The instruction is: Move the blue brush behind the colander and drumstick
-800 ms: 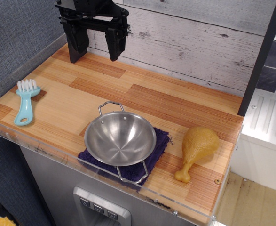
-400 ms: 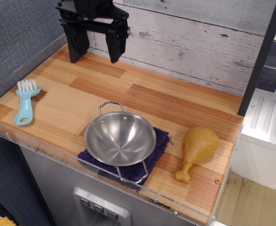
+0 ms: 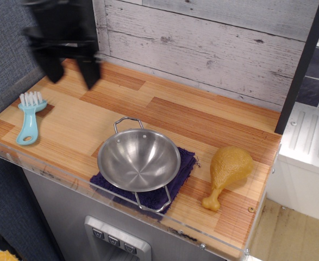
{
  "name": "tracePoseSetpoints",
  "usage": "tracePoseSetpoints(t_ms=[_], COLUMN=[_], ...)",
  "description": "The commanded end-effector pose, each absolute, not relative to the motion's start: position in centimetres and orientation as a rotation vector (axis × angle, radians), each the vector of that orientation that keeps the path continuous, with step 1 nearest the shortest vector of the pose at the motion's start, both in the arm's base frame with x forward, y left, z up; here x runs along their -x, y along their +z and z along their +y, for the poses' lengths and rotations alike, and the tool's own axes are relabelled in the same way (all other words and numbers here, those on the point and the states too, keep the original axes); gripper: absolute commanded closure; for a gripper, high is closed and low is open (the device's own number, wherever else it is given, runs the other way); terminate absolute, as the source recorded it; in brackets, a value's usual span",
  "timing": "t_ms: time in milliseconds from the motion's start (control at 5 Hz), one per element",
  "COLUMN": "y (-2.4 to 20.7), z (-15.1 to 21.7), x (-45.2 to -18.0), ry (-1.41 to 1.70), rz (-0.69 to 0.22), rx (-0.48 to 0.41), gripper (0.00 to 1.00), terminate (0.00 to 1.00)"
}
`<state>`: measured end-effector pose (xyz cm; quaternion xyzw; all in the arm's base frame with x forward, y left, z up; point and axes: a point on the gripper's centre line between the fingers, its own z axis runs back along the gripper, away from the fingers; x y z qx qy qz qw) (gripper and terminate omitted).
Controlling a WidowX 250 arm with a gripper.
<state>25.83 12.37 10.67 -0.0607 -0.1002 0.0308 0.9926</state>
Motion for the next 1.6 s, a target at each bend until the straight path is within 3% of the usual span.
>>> tracePoseSetpoints(t_ms=[0,600,1400], y=[9.3,6.2,0.6], z=[18.0,17.7,18.8], x=[-22.4,-24.5,-26.3], ry=[0.116,0.123,0.109], rz=[-0.173,-0.122,0.038], rx=[0.032,-0.011,-0.071], gripper=[0.00,0.00,0.00], terminate=[0.00,0.00,0.00])
